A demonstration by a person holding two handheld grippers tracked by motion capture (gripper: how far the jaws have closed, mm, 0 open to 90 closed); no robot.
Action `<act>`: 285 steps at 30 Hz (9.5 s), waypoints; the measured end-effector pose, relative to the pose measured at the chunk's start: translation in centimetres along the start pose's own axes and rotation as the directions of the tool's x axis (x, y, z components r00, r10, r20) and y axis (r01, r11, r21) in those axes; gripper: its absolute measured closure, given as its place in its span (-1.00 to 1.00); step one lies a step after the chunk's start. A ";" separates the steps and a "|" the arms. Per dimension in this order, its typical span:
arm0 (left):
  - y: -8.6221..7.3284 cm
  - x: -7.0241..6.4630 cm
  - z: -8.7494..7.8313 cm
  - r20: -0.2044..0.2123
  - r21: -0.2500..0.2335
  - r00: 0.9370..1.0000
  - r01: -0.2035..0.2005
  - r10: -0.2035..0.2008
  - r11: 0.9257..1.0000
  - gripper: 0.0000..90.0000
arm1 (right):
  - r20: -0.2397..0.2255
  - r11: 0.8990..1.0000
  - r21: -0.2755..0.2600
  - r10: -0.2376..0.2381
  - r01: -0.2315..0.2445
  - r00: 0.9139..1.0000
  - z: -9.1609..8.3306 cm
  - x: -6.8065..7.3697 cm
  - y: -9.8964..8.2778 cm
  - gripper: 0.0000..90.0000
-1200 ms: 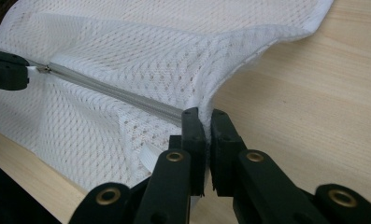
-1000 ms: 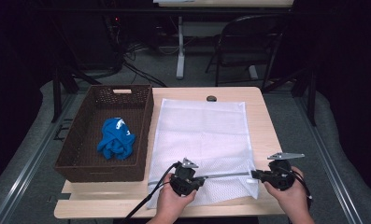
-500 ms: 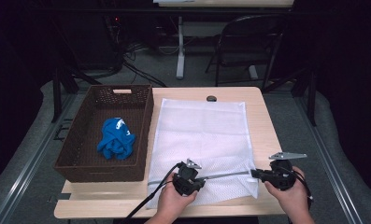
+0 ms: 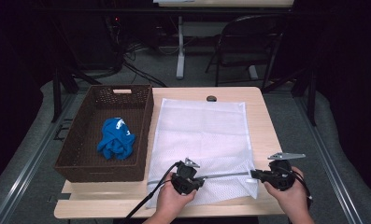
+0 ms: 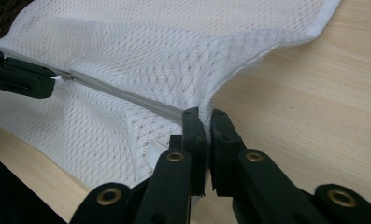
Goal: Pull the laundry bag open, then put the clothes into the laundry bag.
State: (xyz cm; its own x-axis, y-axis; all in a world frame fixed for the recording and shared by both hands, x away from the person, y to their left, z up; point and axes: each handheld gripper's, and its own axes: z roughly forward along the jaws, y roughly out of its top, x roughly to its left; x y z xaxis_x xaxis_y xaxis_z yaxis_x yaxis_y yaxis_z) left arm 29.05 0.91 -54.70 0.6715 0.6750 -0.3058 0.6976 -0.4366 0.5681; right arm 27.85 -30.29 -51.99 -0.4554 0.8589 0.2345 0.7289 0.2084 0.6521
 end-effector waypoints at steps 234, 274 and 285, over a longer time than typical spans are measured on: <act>0.5 6.3 -14.1 -0.237 -0.252 0.970 -0.015 -0.047 0.968 0.11 | -0.092 0.916 -0.042 -0.401 0.399 0.911 5.6 8.6 3.2 0.29; 0.0 5.9 -13.7 -0.243 -0.236 0.969 -0.023 -0.036 0.971 0.01 | -0.158 0.867 0.047 -0.484 0.496 0.861 10.5 10.1 1.3 0.49; -0.1 6.0 -13.6 -0.243 -0.234 0.969 -0.021 -0.037 0.972 0.01 | -0.174 0.859 0.062 -0.492 0.508 0.853 11.1 10.2 1.0 0.45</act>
State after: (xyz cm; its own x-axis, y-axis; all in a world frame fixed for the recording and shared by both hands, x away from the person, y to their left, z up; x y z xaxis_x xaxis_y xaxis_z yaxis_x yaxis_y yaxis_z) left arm 29.67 13.07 -46.22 0.5642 0.8150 -0.1321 0.6054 -0.2995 0.7374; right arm 29.58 -16.08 -56.96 -0.8358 0.5490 0.0044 0.4266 0.6444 0.6346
